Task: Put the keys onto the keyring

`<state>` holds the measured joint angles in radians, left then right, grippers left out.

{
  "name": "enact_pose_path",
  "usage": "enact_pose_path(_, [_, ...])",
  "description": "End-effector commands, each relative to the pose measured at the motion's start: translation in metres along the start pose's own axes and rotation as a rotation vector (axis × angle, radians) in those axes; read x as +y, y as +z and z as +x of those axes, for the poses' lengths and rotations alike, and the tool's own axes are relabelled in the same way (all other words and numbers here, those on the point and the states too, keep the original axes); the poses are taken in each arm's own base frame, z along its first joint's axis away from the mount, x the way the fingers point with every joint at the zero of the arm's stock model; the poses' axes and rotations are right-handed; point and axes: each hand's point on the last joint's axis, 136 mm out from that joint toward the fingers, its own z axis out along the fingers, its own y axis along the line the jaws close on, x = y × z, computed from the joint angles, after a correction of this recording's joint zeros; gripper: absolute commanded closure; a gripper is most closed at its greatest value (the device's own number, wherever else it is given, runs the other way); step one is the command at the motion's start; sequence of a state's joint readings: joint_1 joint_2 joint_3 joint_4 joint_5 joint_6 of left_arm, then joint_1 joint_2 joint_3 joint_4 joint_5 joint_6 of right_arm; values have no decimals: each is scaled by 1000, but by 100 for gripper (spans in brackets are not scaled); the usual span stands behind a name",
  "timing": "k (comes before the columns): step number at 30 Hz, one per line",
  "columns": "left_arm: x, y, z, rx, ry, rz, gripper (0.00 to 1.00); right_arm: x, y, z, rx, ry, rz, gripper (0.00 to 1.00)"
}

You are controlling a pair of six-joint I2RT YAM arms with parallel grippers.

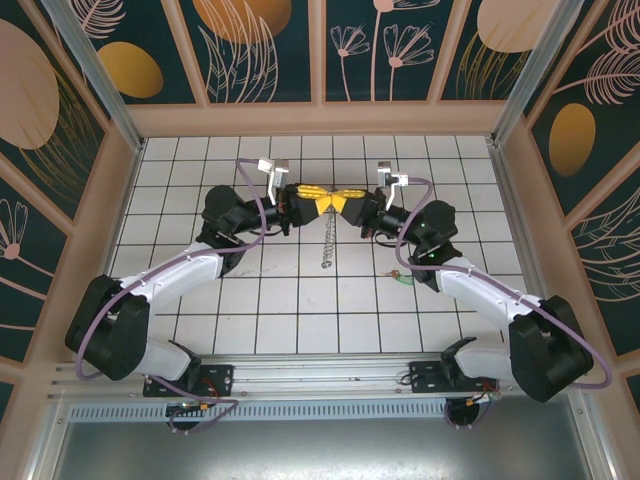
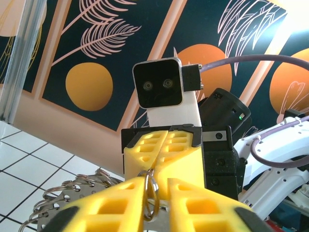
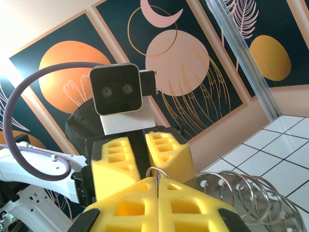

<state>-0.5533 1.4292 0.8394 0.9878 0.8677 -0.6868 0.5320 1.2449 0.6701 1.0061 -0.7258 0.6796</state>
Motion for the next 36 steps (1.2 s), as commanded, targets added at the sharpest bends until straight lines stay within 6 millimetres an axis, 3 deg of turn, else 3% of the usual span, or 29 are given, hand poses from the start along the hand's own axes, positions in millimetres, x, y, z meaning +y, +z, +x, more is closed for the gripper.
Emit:
enact_pose_path(1, [-7, 1, -4, -7, 36, 37, 90, 19, 6, -20, -44, -75, -60, 100])
enact_pose_path(5, [-5, 1, -3, -1, 35, 29, 100, 18, 6, -19, -45, -74, -56, 100])
enact_pose_path(15, [1, 3, 1, 31, 38, 0, 100, 17, 6, -21, -53, -72, -48, 100])
enact_pose_path(19, [2, 3, 6, 48, 34, 6, 88, 15, 6, -22, -59, -70, -40, 100])
enact_pose_path(28, [-1, 1, 10, 58, 32, 19, 85, 12, 8, -21, -58, -63, -39, 100])
enact_pose_path(33, [-1, 1, 13, 67, 28, 21, 100, 13, 8, -22, -61, -63, -41, 100])
enact_pose_path(36, [1, 1, 13, 70, 34, 10, 100, 12, 8, -23, -63, -61, -35, 100])
